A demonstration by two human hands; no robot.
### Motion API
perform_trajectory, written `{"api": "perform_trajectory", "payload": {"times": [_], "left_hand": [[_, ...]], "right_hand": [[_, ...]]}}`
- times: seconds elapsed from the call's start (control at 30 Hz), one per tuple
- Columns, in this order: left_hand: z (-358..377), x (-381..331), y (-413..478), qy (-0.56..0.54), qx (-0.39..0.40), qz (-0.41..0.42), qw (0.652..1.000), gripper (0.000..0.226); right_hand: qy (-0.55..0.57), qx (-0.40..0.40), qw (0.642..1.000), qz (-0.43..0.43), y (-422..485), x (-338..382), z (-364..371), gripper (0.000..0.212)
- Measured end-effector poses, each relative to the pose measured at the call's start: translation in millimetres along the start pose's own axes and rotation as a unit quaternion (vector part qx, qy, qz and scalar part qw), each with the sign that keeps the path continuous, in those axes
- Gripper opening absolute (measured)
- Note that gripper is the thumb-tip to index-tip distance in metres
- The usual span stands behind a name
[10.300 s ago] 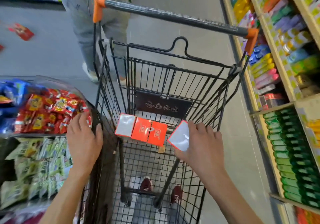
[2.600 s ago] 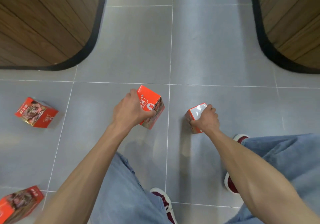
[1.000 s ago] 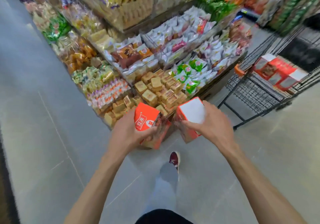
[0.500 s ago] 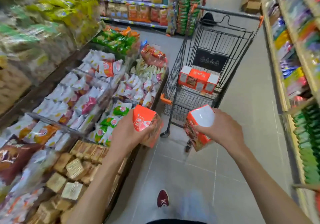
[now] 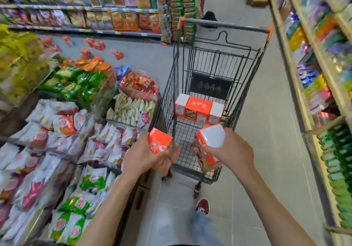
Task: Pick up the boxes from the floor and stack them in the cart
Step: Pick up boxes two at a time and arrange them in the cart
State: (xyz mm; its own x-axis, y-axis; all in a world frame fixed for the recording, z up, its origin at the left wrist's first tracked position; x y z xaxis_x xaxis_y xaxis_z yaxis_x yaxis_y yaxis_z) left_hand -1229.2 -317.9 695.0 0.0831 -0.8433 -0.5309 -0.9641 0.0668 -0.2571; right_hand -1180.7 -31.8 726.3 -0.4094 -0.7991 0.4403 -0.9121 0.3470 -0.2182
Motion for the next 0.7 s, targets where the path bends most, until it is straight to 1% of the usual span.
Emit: {"api": "perform_trajectory", "payload": {"times": [0.07,0.2,0.3,0.4,0.5,0.6,0.7], "left_hand": [[10,-11,36,0.018,0.003,-0.009,1.000,0.075],[33,-28,103,0.050,0.015,-0.029,0.998,0.079],[58,-35,160,0.057,0.041,-0.029,0.997,0.081],[86,-36,215,0.078,0.067,-0.016,0.995,0.085],[111,-30,264,0.096,0.077,-0.023,0.992,0.091],[147,-18,306,0.093,0.117,-0.043,0.988,0.098],[185,-7,340,0.116,0.142,-0.062,0.981,0.111]], "right_hand": [[0.008,0.004,1.000,-0.001,34,1,1,0.071],[-0.014,0.015,1.000,0.015,91,-1,14,0.084],[-0.027,0.030,0.999,0.033,132,-4,26,0.084],[-0.045,0.030,0.997,0.051,167,-11,42,0.087],[-0.048,0.034,0.996,0.071,197,-15,54,0.085],[-0.048,0.041,0.993,0.096,222,-23,69,0.083],[-0.051,0.049,0.989,0.132,236,-37,85,0.079]]}}
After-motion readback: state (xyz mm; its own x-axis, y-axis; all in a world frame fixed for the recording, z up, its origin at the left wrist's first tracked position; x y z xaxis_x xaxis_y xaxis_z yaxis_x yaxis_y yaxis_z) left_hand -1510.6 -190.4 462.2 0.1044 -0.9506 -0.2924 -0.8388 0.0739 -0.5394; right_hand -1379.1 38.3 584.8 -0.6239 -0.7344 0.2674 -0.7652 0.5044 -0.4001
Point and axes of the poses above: each hand's wrist, its own y-axis towards the middle knuckle, its own z-axis out of the palm, x = y × z, the point moved 9 cm from there along y, towards the middle knuckle
